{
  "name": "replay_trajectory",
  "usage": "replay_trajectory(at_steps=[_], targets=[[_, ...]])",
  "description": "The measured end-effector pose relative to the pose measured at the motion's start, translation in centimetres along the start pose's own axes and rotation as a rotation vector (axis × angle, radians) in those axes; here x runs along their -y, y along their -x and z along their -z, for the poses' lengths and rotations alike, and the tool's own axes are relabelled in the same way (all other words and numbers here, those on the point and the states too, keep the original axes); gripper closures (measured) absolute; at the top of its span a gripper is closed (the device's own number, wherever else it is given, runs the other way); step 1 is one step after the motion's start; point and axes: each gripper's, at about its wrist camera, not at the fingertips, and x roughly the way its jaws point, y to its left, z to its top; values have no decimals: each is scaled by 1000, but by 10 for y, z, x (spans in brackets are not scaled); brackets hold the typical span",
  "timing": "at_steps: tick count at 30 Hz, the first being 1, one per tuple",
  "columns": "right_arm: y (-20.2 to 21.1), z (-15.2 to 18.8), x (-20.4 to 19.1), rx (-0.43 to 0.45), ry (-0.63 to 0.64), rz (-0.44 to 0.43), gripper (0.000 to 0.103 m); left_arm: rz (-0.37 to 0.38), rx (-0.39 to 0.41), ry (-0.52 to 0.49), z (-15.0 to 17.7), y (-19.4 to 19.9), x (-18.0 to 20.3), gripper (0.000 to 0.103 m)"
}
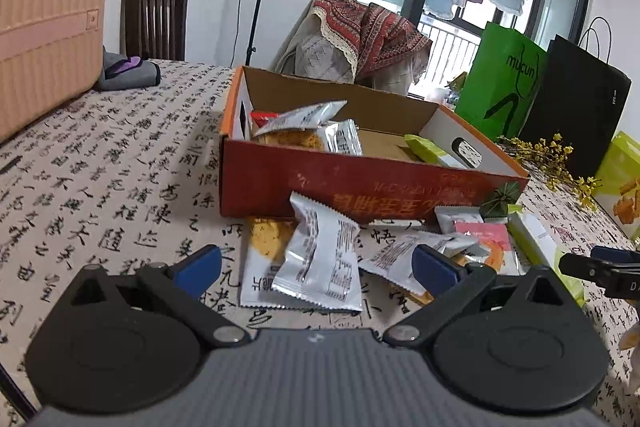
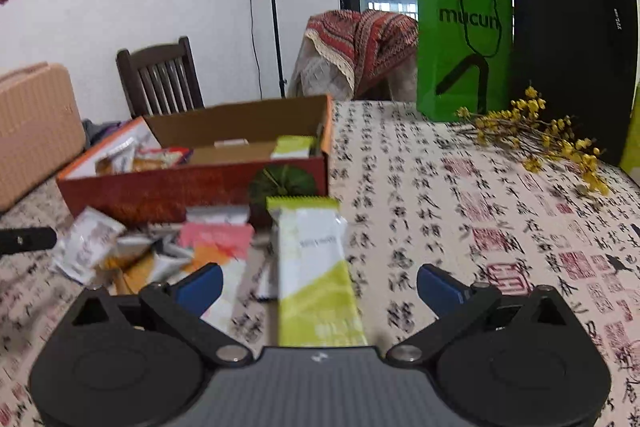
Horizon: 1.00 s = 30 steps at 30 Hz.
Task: Organize snacks
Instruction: 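Open the left tool over the box while the right tool keeps the green bar, then grasp another white sachet with the left tool while the right tool holds the green bar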
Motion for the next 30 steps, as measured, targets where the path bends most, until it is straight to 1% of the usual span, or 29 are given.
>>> replay_trajectory(at_steps=[2, 8, 14, 16, 18, 20, 22, 23, 24, 27, 28, 29, 30], targets=[[1, 2, 2, -10, 8, 5, 0, 20, -12, 9, 1, -3, -3, 0], [-4, 3, -3, -36, 42, 18, 0, 22, 3, -3, 2, -2, -1, 0], [-25, -9, -7, -88, 37, 43, 0, 36, -3, 17, 3, -3, -4, 0], [-35, -10, -4, -106, 26, 36, 3, 39, -12, 19, 3, -4, -5, 0], [-42, -7, 1, -118, -6, 22, 15, 39, -11, 19, 4, -4, -4, 0], [-45, -2, 6, -116, -38, -5, 18, 39, -10, 18, 3, -4, -4, 0], [-44, 0, 6, -106, -29, -13, 19, 38, -15, 17, 3, -5, -4, 0], [-43, -1, 5, -103, -27, -17, 22, 39, -17, 16, 3, -6, -4, 0], [-42, -1, 5, -98, -25, -20, 31, 41, -18, 16, 4, -6, -3, 0], [-42, 0, 6, -85, -20, -11, 44, 45, -19, 15, 4, -6, -3, 0], [-41, 0, 7, -80, -26, -13, 47, 43, -19, 14, 5, -6, -3, 0], [-40, 0, 8, -75, -33, -20, 54, 43, -19, 14, 5, -6, -3, 0], [-39, 0, 9, -72, -38, -26, 57, 43, -19, 14, 5, -6, -2, 0]])
